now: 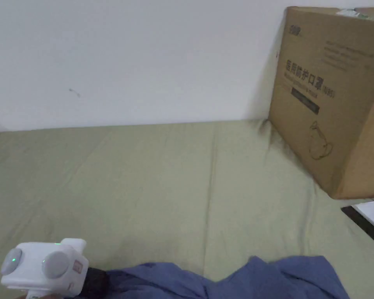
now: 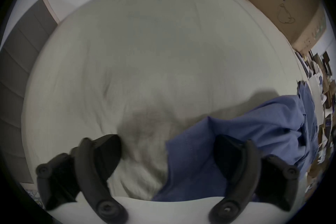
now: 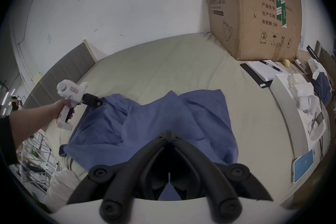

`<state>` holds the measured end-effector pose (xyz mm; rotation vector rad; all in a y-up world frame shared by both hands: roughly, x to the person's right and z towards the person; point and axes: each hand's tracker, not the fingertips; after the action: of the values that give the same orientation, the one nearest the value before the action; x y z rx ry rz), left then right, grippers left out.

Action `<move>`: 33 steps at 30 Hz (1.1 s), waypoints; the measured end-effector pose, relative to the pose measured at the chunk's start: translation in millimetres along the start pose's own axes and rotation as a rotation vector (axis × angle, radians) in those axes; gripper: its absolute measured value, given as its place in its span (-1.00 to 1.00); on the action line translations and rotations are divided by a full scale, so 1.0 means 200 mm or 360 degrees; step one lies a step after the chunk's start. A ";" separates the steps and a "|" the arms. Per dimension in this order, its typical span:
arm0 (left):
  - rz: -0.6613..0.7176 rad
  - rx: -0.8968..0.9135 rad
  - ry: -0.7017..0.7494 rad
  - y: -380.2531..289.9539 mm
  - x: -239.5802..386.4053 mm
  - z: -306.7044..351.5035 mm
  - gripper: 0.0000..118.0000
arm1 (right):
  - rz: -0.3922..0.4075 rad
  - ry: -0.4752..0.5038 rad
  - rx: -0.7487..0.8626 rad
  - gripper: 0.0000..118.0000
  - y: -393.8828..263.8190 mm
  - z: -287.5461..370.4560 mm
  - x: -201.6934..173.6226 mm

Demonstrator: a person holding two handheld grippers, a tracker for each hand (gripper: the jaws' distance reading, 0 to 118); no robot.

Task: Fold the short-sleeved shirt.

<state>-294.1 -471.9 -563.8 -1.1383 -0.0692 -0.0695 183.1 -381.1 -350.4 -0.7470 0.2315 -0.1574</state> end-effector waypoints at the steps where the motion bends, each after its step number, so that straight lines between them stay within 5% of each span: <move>1: -0.0014 0.0052 -0.0007 -0.03 0.00 0.04 0.50 | -0.0009 -0.0025 0.0005 -1.00 0.02 -0.02 0.03; 4: -0.0121 0.0154 -0.0075 -0.11 0.06 0.14 -0.74 | -0.0099 -0.0150 -0.0046 -1.00 0.11 -0.14 0.16; 5: -0.0143 0.0153 -0.0064 -0.10 0.06 0.16 -0.93 | -0.0154 -0.0164 -0.0078 -1.00 0.16 -0.19 0.21; 8: -0.0151 0.0110 -0.0204 -0.13 0.08 0.20 -0.93 | -0.0318 -0.0195 -0.0234 -0.85 0.29 -0.39 0.34; 9: -0.0153 0.0125 -0.0162 -0.12 0.08 0.20 -0.93 | -0.0352 -0.0191 -0.0307 -0.55 0.33 -0.46 0.37; 11: -0.0142 0.0159 -0.0134 -0.13 0.08 0.22 -0.93 | -0.0430 -0.0189 -0.0364 0.50 0.37 -0.60 0.44; 12: -0.0118 0.0171 -0.0142 -0.13 0.07 0.23 -0.93 | -0.0460 -0.0179 -0.0391 0.82 0.37 -0.68 0.46; 14: -0.0073 0.0177 -0.0174 -0.13 0.06 0.23 -0.93 | -0.0471 -0.0259 -0.0442 0.99 0.38 -0.79 0.49; 21: 0.0001 0.0155 -0.0167 -0.14 0.03 0.22 -0.93 | -0.0368 -0.0482 -0.0698 0.77 0.38 -1.07 0.50; 24: 0.0057 0.0159 -0.0178 -0.14 0.02 0.22 -0.93 | -0.0197 -0.0589 -0.0722 0.63 0.40 -1.09 0.40; 25: 0.0076 0.0156 -0.0186 -0.14 0.02 0.21 -0.93 | -0.0163 -0.0573 -0.0704 0.48 0.41 -1.07 0.38; 27: 0.0125 0.0166 -0.0190 -0.15 0.02 0.22 -0.93 | -0.0029 -0.0602 -0.0697 -0.27 0.41 -1.05 0.34; 28: 0.0152 0.0171 -0.0195 -0.15 0.02 0.23 -0.93 | 0.0023 -0.0597 -0.0684 -0.96 0.42 -1.01 0.31; 33: 0.0240 0.0258 -0.0172 -0.18 -0.02 0.35 -0.93 | -0.0076 -0.0416 -0.0507 -0.99 0.46 -0.77 0.26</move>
<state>-303.7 -422.8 -501.9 -0.9814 -0.0834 0.1298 198.9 -427.0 -531.2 -1.0805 -0.0120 -0.0668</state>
